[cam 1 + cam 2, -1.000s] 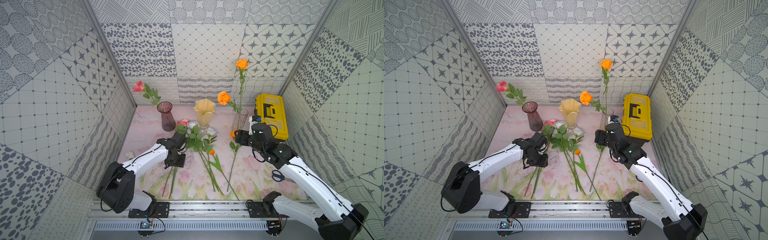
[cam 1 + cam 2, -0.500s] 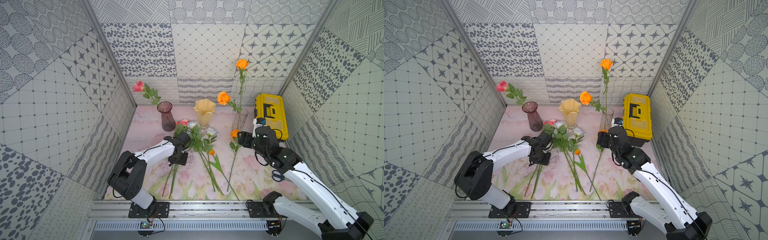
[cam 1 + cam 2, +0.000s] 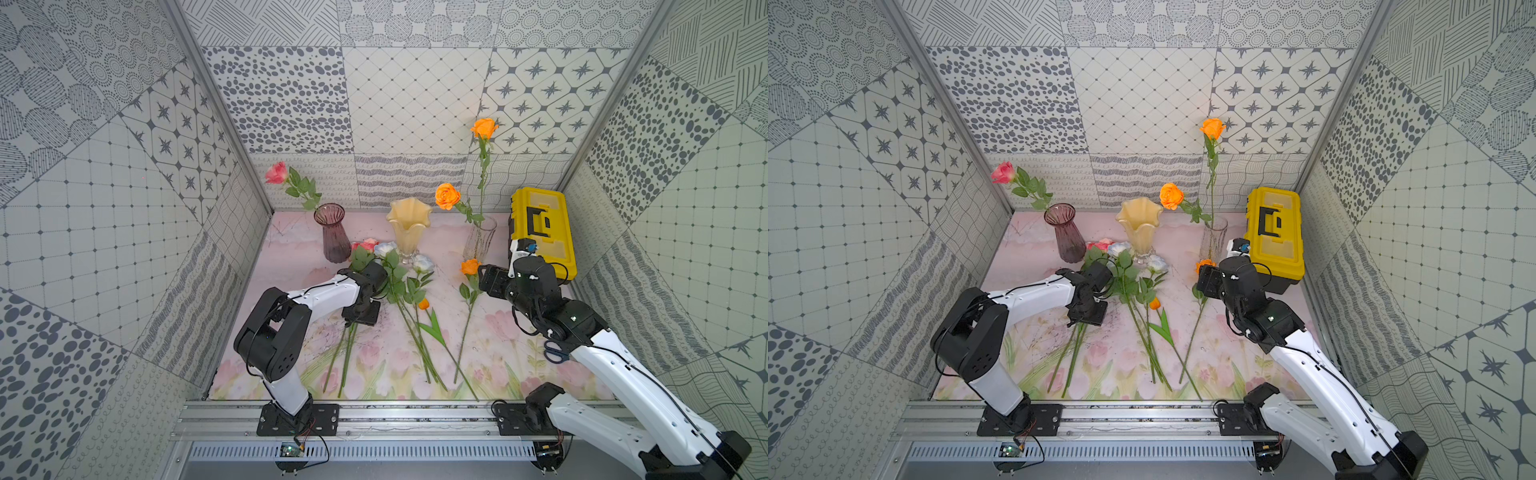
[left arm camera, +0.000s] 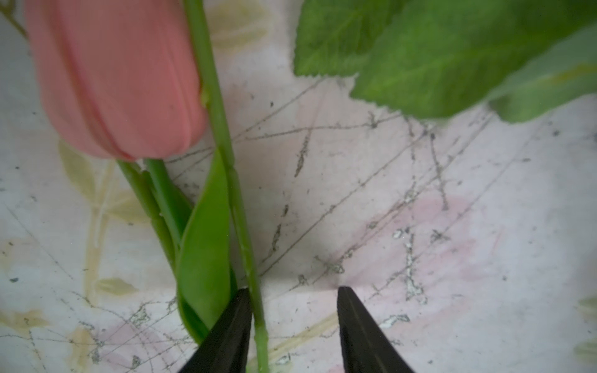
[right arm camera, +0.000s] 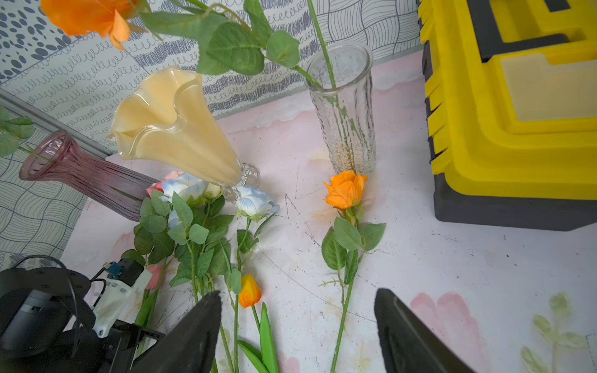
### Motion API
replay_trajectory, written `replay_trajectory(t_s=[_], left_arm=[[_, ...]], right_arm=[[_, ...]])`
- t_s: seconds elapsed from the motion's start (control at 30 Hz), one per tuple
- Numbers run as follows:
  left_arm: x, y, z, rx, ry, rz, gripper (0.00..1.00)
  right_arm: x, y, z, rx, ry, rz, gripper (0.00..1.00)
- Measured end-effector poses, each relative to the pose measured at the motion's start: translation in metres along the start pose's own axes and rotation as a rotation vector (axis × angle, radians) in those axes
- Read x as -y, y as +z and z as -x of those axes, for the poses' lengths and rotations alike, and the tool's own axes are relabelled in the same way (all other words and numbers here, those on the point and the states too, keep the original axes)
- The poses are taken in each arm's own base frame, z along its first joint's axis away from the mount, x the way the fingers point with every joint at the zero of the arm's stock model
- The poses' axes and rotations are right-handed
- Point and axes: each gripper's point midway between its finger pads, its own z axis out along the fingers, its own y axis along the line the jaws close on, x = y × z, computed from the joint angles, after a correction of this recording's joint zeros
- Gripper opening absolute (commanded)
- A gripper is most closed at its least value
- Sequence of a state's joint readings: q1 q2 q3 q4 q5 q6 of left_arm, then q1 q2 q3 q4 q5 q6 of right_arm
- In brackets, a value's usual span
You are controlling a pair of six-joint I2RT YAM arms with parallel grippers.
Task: Arrange the flowers in different vases according to their variety
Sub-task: Pick up the flower at the center of the board.
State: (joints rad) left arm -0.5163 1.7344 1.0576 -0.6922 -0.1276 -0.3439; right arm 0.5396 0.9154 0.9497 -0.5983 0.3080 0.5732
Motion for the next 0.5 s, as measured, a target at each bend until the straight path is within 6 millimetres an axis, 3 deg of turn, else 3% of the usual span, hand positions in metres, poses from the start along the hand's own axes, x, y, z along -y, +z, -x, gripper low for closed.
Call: replay_trajectory(t_s=[0.1,0.4,0.5], left_arm=[[-0.001,0.0045,0.0009,-0.008,0.0,0.013,0.41],[0.0077,0.0065,0.0067,-0.001,0.0,-0.004,0.0],[0.0078,0.0053,0.0068,0.003,-0.007,-0.005,0.0]], right_arm=[[0.0001,0.0001,-0.0003,-0.001,0.0,0.0,0.79],[0.0009,0.0,-0.0001,0.001,0.001,-0.004,0.79],[0.0016,-0.0005,0.0,0.004,0.002,-0.005,0.79]])
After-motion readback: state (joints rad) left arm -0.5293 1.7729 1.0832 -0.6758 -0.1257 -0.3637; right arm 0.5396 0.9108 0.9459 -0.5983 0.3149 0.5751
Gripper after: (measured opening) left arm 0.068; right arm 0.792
